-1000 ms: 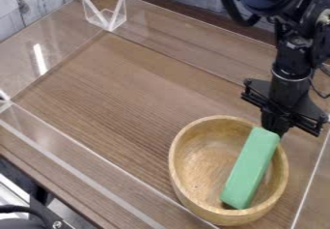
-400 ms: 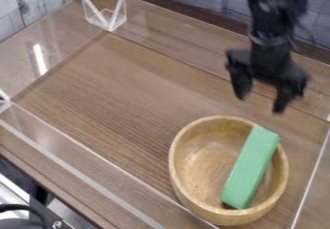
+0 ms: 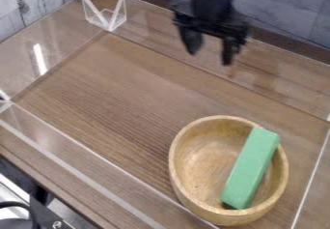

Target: Put green object into wooden bowl

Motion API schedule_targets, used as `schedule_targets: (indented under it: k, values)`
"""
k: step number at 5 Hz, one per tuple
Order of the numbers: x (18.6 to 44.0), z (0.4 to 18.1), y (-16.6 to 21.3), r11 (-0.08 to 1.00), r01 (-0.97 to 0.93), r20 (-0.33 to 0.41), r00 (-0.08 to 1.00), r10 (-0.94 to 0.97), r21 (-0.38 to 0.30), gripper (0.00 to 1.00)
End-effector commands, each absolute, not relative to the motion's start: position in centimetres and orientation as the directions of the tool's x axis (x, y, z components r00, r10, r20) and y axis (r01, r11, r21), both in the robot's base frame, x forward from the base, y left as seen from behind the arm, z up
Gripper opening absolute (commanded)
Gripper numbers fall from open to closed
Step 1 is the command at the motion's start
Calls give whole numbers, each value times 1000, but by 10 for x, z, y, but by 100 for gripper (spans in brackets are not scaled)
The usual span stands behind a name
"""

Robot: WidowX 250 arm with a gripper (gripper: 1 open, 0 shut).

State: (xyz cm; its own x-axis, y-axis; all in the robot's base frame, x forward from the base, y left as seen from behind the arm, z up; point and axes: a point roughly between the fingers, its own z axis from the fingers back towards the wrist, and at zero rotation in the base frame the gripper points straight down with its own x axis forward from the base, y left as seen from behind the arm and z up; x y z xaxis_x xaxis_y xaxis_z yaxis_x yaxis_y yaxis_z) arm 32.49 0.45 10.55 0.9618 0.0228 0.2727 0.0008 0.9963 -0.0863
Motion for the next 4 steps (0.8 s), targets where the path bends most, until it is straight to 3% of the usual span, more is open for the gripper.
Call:
schedule_targets:
  k: [1, 4]
  values:
    - [326, 119, 33, 997, -55, 338, 939, 71, -56, 100]
    - [334, 116, 22, 999, -41, 329, 943, 43, -12, 100]
